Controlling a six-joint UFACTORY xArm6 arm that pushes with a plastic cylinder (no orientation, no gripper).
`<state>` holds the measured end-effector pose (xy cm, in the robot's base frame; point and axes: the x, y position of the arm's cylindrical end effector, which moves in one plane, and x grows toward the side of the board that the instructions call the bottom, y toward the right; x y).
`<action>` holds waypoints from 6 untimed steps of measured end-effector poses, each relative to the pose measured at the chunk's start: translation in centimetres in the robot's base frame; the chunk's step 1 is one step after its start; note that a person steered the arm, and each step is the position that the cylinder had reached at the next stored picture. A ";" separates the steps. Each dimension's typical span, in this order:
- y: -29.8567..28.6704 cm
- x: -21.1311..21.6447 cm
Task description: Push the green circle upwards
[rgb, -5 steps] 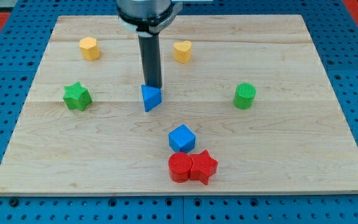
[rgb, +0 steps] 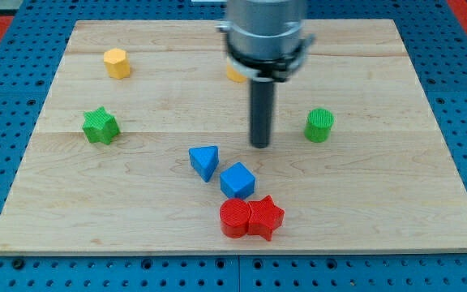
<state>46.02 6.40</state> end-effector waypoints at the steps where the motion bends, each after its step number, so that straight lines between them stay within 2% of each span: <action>1: 3.6 2.3; 2: 4.0 1.6; 4: 4.8 -6.3; 5: 7.8 -2.8; 6: 8.7 -3.0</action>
